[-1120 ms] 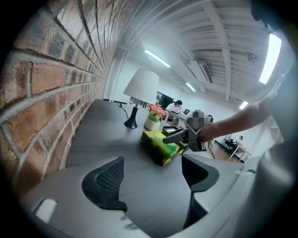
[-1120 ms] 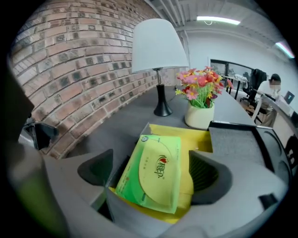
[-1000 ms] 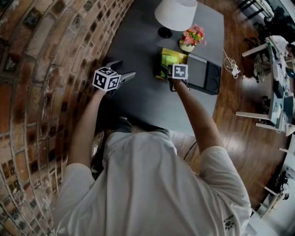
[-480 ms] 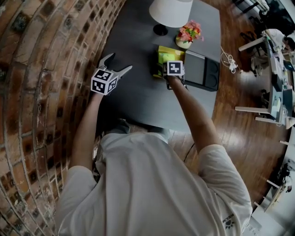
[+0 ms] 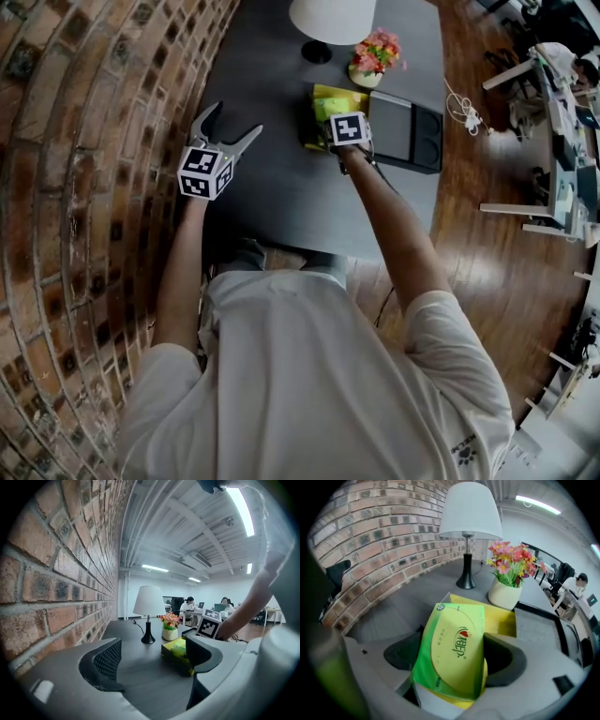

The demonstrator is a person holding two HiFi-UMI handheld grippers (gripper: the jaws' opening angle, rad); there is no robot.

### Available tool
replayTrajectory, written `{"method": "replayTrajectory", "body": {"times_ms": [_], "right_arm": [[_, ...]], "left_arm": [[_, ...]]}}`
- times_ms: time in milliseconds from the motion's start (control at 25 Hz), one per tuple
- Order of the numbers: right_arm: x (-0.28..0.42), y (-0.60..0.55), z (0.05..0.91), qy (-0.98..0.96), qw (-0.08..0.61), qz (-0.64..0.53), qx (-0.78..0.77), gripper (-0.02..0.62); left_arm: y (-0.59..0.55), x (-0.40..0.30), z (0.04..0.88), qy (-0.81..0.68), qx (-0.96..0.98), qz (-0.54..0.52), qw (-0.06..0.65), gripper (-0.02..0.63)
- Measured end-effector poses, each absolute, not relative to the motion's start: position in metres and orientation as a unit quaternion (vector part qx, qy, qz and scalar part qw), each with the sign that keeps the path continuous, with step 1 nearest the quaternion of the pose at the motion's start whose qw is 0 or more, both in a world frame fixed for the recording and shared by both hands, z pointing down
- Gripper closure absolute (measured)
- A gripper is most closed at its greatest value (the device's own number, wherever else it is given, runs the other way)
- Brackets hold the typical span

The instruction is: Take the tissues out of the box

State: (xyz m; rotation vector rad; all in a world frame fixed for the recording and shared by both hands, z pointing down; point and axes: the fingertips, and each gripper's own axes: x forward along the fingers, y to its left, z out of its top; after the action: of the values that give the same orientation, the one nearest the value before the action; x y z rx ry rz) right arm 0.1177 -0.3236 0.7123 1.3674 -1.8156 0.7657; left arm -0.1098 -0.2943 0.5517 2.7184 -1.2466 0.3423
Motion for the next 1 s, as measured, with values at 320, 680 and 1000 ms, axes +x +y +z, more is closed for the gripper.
{"method": "replayTrajectory", "body": {"times_ms": [320,680,1000], "right_arm": [[0.103,-0.32,0.65,-0.757,0.285,0.24,0.537,0.171],[0.109,-0.283,0.56,-0.796,0.182,0.161,0.554,0.171],[0.164,-0.235,0.47,-0.786,0.049,0.109,0.606,0.17]], "left_arm": [[-0.279,-0.093,0.536,-0.397,0.909,0.103,0.072,0.196],[-0.262,-0.071,0.498,-0.388,0.917,0.071,0.059,0.196],[-0.246,-0.052,0.459,-0.389,0.92,0.048,0.019,0.199]]}}
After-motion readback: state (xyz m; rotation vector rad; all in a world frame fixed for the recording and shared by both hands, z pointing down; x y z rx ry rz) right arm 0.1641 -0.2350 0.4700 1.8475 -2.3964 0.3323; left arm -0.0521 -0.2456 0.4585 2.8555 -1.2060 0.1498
